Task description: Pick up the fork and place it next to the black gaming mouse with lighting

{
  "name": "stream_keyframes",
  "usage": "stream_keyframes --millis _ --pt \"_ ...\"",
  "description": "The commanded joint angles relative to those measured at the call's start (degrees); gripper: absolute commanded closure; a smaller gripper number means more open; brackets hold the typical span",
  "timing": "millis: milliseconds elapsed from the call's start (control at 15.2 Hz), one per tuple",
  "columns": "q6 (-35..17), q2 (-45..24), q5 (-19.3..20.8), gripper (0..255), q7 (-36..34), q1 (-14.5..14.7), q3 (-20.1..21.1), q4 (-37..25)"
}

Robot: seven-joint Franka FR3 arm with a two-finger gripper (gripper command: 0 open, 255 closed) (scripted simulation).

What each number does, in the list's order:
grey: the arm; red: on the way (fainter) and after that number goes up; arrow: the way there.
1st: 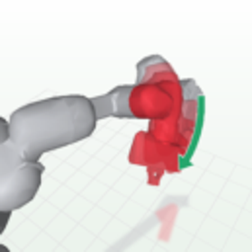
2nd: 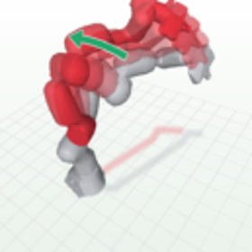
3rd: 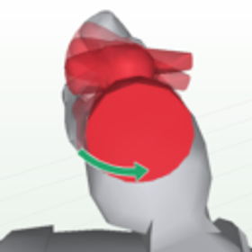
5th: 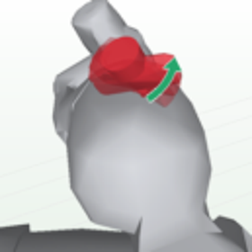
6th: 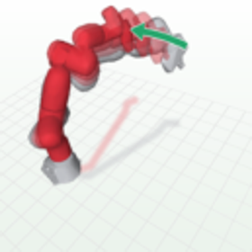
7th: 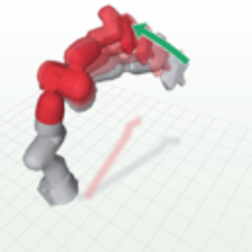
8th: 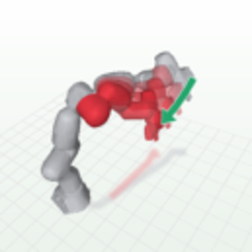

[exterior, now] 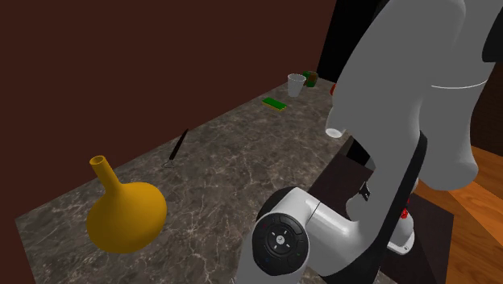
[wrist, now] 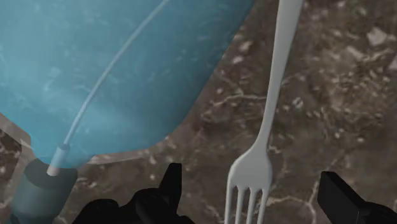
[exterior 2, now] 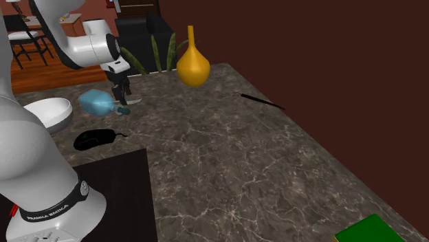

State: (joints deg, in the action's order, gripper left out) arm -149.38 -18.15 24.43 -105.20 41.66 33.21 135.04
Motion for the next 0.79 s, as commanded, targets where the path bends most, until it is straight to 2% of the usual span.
stream_keyframes --millis 0,264,726 --pt "0.0 0.1 -0.1 0 0.1 -0.1 0.0 0.1" --pt "5.4 7.7 -9.2 0 6.5 -3.8 5.3 0.5" --pt "5.4 7.7 -9.3 0 6.5 -3.7 5.2 0.5"
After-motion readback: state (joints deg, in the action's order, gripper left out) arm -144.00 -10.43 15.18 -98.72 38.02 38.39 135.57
